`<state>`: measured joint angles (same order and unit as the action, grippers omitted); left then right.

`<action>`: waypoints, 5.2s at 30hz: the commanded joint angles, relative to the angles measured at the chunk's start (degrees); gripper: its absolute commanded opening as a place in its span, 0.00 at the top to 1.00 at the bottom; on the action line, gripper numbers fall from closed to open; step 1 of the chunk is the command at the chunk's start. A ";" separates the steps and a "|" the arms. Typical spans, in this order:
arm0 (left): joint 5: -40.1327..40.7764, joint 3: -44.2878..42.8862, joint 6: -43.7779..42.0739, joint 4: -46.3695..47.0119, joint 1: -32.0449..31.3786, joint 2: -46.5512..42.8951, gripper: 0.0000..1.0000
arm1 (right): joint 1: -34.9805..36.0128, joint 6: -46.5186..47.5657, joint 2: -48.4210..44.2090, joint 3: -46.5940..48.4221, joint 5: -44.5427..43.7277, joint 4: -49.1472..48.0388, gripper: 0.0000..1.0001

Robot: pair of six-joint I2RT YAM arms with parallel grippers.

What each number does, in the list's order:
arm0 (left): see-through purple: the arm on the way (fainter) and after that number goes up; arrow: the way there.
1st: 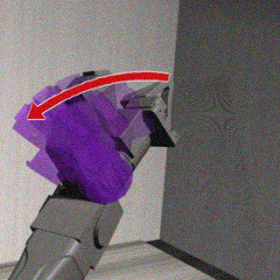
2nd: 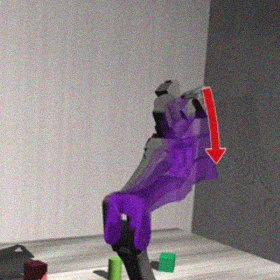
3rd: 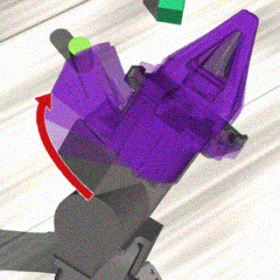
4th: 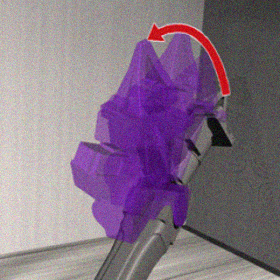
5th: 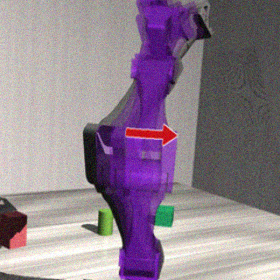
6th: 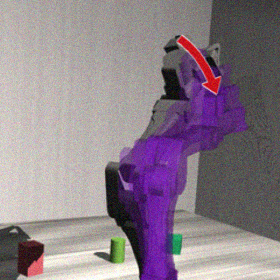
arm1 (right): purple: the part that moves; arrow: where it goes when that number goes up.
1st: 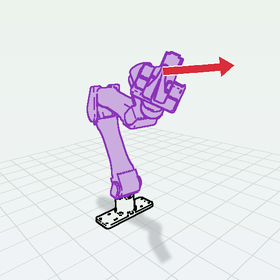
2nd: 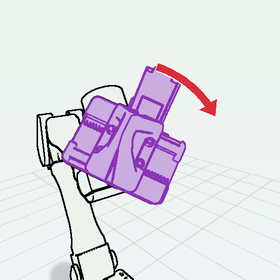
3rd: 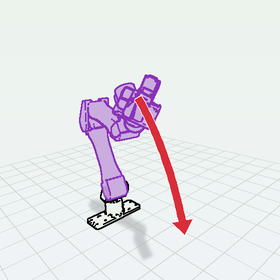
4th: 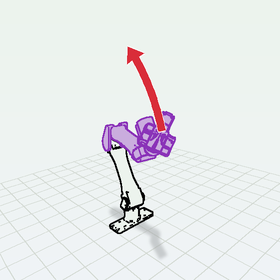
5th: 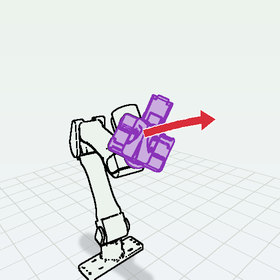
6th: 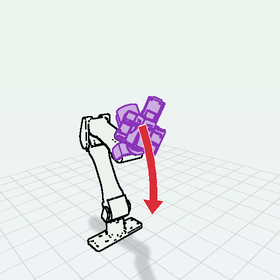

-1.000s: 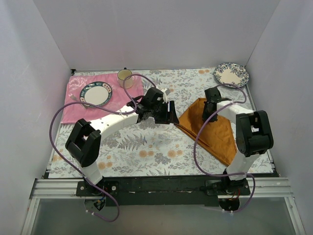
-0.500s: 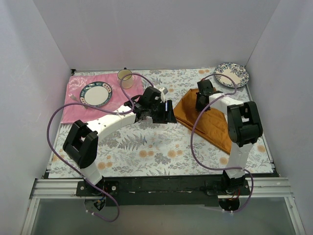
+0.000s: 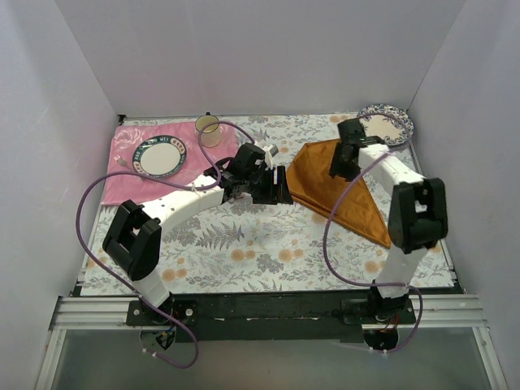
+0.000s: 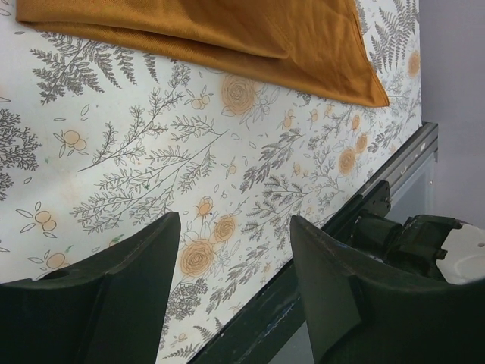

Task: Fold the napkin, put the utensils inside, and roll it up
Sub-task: Fold the napkin

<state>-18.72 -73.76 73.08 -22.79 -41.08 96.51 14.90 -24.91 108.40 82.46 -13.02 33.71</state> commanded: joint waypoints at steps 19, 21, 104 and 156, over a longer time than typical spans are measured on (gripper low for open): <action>-11.87 4.41 -1.18 4.24 -0.40 -5.81 0.37 | -46.27 -0.66 -46.79 -45.62 11.78 8.74 0.46; -11.60 4.32 -1.45 3.98 -0.40 -5.81 0.37 | -46.27 -0.85 -45.91 -47.29 15.20 7.42 0.50; 12.74 15.31 9.98 -5.51 5.22 -27.95 0.31 | 11.29 23.94 1.64 7.54 19.79 -6.03 0.97; 6.86 -21.69 -0.75 -5.87 5.13 22.40 0.48 | -10.32 12.16 -24.82 -23.92 16.88 -11.21 0.45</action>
<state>-13.13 -91.74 74.11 -28.95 -36.10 120.20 6.92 -13.34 84.27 59.18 3.84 26.24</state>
